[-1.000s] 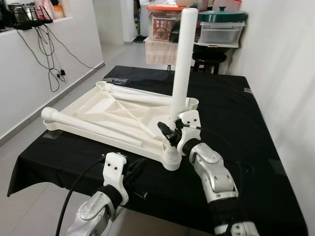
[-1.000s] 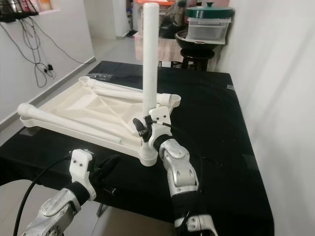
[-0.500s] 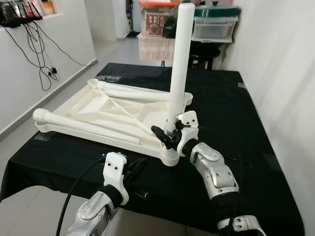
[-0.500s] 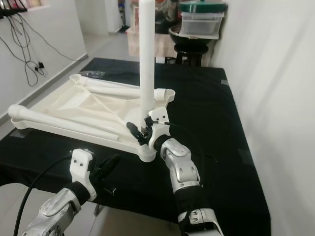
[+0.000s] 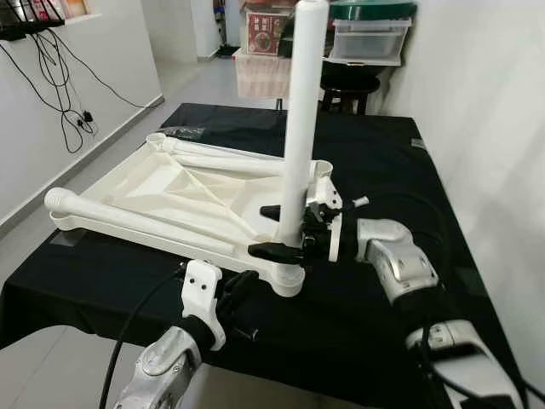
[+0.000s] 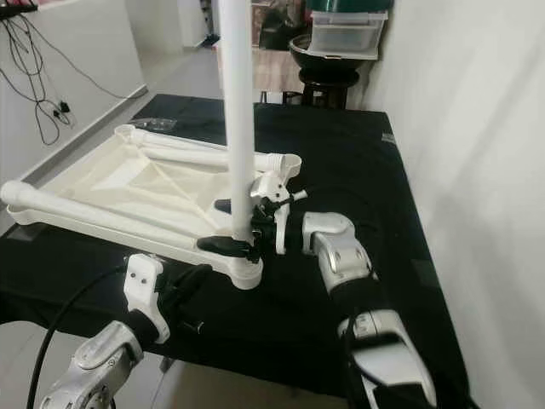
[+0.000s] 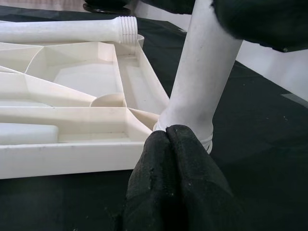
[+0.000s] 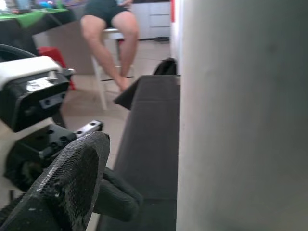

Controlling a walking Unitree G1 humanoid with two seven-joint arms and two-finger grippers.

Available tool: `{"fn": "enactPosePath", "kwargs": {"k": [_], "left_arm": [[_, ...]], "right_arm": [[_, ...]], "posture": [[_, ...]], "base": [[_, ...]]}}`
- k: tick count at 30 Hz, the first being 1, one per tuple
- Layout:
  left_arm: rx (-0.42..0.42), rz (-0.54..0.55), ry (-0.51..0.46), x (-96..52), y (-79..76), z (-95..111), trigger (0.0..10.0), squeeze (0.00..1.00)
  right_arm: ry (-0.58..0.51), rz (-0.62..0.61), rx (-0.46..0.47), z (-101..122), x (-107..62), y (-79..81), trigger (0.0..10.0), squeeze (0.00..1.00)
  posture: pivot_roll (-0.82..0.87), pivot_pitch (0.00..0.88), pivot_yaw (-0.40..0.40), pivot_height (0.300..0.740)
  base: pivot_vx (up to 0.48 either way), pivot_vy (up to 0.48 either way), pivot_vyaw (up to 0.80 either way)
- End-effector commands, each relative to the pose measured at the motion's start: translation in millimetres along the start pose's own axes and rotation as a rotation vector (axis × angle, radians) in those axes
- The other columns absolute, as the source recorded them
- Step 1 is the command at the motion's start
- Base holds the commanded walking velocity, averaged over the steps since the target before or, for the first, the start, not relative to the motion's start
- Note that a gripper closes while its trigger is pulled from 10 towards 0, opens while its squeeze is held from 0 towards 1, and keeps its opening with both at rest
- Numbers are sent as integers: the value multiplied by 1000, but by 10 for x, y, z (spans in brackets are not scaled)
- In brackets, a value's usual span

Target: Building children table

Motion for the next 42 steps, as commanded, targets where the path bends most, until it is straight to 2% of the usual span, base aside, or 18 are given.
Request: {"fn": "enactPosePath", "kwargs": {"k": [1, 3, 4, 5, 6, 15, 16, 20, 22, 25, 31, 34, 35, 36, 37, 38, 41, 42], "left_arm": [[-3, 7, 15, -9, -7, -38, 10000, 0], [-3, 6, 15, -10, -10, -38, 10000, 0], [-4, 6, 14, -10, -13, -37, 10000, 0], [-4, 6, 14, -10, -13, -37, 10000, 0], [-4, 7, 14, -10, -16, -36, 10000, 0], [-6, 10, 12, -11, -23, -31, 10000, 0], [-6, 11, 11, -20, -22, -25, 10000, 0], [-6, 11, 10, -35, -12, -22, 10000, 0], [-6, 12, 11, -50, 14, -19, 10000, 0], [-5, 10, 13, -53, 36, -24, 10000, 0], [0, 5, 17, -37, 31, -32, 10000, 0], [1, 10, 17, -39, 30, -32, 10000, 0], [1, 13, 17, -41, 32, -33, 10000, 0], [0, 13, 17, -41, 29, -34, 10000, 0], [0, 13, 17, -41, 29, -34, 10000, 0], [-1, 11, 17, -41, 25, -35, 10000, 0], [-1, 11, 17, -41, 25, -35, 10000, 0], [-2, 8, 18, -36, 20, -35, 10000, 0]], "right_arm": [[17, 47, 10, -36, 76, 37, 10000, 0], [24, 56, 21, -39, 77, 23, 10000, 0], [32, 66, 33, -52, 75, 13, 1725, 0], [32, 66, 33, -52, 75, 13, 1725, 0], [29, 73, 49, -60, 71, -1, 0, 0], [-16, -29, 65, -177, 22, -91, 0, 0], [-28, -167, 67, -312, 15, -122, 0, 0], [-23, -316, 87, -474, 44, -120, 0, 0], [-100, -773, 253, -750, 29, -167, 0, 0], [-92, -948, 189, -740, -52, -146, 0, 0], [-119, -1045, 144, -631, -186, -372, 0, 0], [-116, -1060, 143, -642, -160, -364, 0, 0], [-110, -1047, 141, -644, -102, -334, 2902, 0], [-143, -934, 152, -599, 29, -260, 10000, 0], [-143, -934, 152, -599, 29, -260, 10000, 0], [-167, -835, 133, -522, 118, -180, 10000, 655], [-167, -835, 133, -522, 118, -180, 10000, 655], [-192, -736, 135, -460, 183, -114, 10000, 1000]], "posture": [[44, 0, -40, 740], [49, 0, -41, 740], [51, 0, -44, 740], [51, 0, -44, 740], [51, 0, -45, 740], [46, 0, -47, 740], [41, 0, -45, 740], [32, 0, -41, 740], [8, 0, -23, 740], [-2, 0, -8, 740], [30, 0, -32, 740], [28, 0, -30, 740], [30, 0, -31, 740], [24, 0, -23, 740], [24, 0, -23, 740], [23, 0, -22, 740], [23, 0, -22, 740], [18, 0, -18, 740]], "base": [[0, 0, 0], [0, 0, 0], [0, 0, 0], [0, 0, 0], [0, 0, 0], [0, 0, 0], [0, 0, 0], [0, 0, 0], [0, 0, 0], [0, 0, 0], [0, 0, 0], [0, 0, 0], [0, 0, 0], [0, 0, 0], [0, 0, 0], [0, 0, 0], [0, 0, 0], [0, 0, 0]]}}
Point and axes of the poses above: a point about 5 cm out from each wrist's last joint towards the gripper, its own x axis pointing out of the wrist towards the gripper, its own z axis along the axis of the wrist's last joint, y = z × x, the point moved 3 cm from there along x, pointing out of the wrist towards the gripper, and after that the axes turned 13 degrees about x, right-handed, at the moved point
